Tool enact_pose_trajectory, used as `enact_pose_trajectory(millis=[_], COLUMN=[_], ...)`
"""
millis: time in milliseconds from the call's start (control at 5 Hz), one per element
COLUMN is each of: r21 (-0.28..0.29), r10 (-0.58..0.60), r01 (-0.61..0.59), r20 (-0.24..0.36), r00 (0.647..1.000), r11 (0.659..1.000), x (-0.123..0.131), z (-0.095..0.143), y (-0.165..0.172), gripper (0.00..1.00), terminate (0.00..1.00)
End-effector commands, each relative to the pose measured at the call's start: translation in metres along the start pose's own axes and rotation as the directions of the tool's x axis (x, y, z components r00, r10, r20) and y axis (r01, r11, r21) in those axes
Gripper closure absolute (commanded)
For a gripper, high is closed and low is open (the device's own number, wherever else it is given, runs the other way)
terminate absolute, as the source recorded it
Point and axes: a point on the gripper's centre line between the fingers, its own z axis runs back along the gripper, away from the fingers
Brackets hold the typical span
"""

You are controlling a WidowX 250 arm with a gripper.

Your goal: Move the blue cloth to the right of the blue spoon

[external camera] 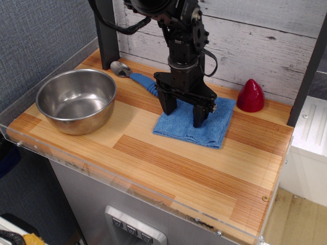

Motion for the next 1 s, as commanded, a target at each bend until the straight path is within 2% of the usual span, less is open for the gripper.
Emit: enact_pose_trajectory(millis=[0, 200, 400, 600, 800], r21=[0.01, -0.056, -0.031, -0.037, -0.037], r10=[0.039, 0.039, 0.031, 0.027, 0.027], r01=[-0.039, -0.036, -0.028, -0.021, -0.021], r20=[0.033, 0.057, 0.111, 0.155, 0.155], r00=[0.999, 0.998, 0.993, 0.988, 0.988], r11=[0.999, 0.998, 0.999, 0.999, 0.999], x=[0.007, 0.013, 0.014, 0.013, 0.013], z=[0.011, 0.035, 0.086, 0.123, 0.123], y=[0.022, 0.02, 0.024, 0.02, 0.02], gripper=[0.0, 0.0, 0.0, 0.0, 0.0], terminate=[0.0, 0.0, 0.0, 0.0, 0.0])
